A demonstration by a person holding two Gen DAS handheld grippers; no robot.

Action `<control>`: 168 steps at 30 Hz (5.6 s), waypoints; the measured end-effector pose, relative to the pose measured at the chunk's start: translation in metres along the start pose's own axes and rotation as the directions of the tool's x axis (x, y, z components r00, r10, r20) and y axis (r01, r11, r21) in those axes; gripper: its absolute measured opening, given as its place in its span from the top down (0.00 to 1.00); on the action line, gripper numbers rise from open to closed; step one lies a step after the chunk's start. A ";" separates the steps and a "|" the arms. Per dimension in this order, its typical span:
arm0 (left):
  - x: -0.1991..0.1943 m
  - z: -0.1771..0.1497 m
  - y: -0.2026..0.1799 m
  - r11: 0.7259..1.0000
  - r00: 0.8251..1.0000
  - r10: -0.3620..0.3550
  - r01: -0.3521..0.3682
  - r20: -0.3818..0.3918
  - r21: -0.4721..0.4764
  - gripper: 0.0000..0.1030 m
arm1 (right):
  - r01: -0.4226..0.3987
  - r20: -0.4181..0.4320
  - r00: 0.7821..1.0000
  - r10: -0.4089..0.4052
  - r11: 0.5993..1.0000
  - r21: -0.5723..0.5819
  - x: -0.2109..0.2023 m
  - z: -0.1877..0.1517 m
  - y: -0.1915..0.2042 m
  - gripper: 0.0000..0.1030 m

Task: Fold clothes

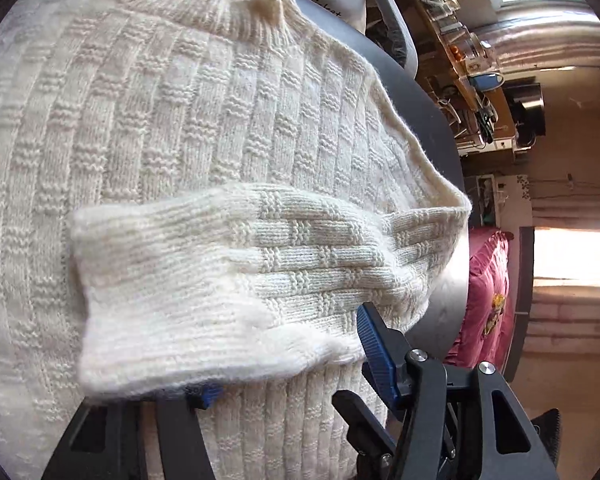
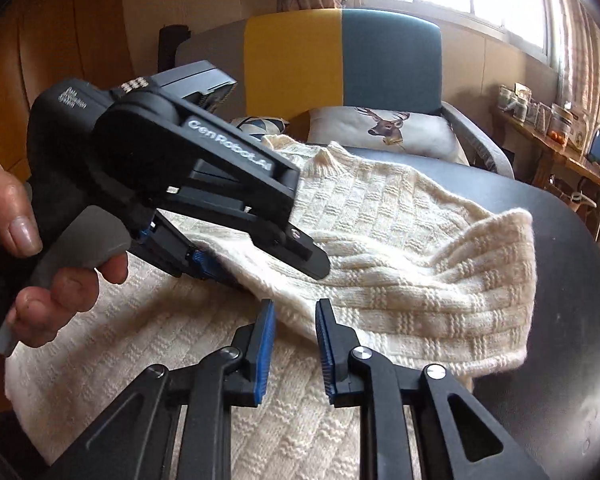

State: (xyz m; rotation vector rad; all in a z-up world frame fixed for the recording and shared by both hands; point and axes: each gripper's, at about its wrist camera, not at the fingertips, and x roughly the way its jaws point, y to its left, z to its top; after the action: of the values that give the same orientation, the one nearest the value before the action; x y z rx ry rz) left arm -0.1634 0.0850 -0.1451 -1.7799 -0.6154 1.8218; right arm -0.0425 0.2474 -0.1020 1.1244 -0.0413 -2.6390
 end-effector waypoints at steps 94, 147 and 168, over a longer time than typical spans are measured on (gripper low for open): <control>-0.163 0.075 0.152 0.989 0.850 0.116 -0.147 0.514 0.021 0.92 | -0.172 0.048 0.980 0.194 0.693 0.700 0.073 0.010 -0.111 0.73; -0.249 -0.065 0.246 0.937 0.736 0.047 0.202 0.676 -0.285 0.52 | -0.164 -0.031 0.981 0.191 0.908 0.385 0.056 0.087 -0.014 0.70; -0.361 -0.207 0.466 0.618 0.578 0.373 0.429 0.726 -0.659 0.50 | -0.333 -0.132 0.919 0.372 0.911 0.244 0.047 0.057 0.141 0.70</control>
State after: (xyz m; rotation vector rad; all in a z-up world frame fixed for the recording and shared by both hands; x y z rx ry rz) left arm 0.0225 -0.5101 -0.1762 -1.0950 -2.1320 2.5528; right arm -0.0810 0.0949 -0.0767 1.2771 -0.4656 -2.2435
